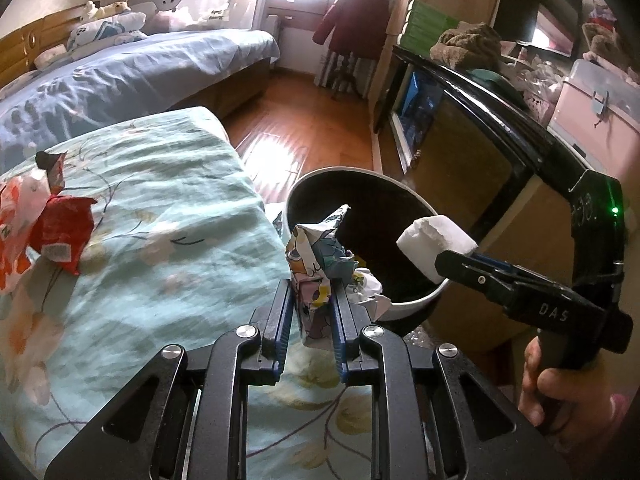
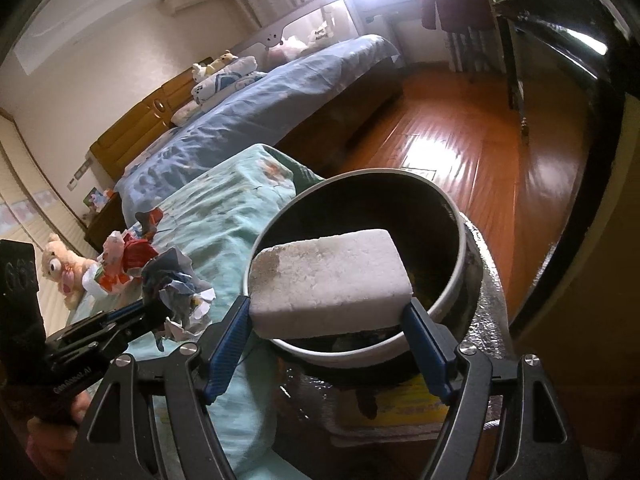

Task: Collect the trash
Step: 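Carry the wrapper and foam block over the bin with both tools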

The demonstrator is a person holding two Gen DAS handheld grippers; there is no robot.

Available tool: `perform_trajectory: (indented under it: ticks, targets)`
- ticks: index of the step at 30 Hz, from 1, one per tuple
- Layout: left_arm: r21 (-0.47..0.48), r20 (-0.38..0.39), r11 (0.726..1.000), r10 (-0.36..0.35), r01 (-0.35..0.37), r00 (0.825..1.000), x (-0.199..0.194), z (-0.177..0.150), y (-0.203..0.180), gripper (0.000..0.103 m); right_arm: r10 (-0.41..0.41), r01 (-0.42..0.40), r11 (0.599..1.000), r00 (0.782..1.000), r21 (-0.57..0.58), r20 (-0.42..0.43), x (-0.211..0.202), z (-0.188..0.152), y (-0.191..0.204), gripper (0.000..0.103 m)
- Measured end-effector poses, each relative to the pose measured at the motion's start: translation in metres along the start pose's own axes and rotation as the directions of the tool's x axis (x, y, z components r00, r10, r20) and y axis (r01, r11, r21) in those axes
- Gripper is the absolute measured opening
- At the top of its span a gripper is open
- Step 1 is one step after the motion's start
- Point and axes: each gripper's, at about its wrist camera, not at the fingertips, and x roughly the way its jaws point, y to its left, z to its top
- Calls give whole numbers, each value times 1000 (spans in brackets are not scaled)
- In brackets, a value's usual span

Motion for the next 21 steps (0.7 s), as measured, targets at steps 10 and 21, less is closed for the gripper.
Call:
perform_trajectory:
  ticks: [10, 21]
  targets:
    - [26, -14, 1000, 0, 0, 1000, 12, 6, -12, 17, -11, 11, 1000, 1000, 18, 1, 3, 4, -14, 78]
    - [42, -30, 999, 0, 2, 1000, 29, 15, -18, 17, -21, 21, 1000, 1000, 18, 0, 9, 12, -20, 78]
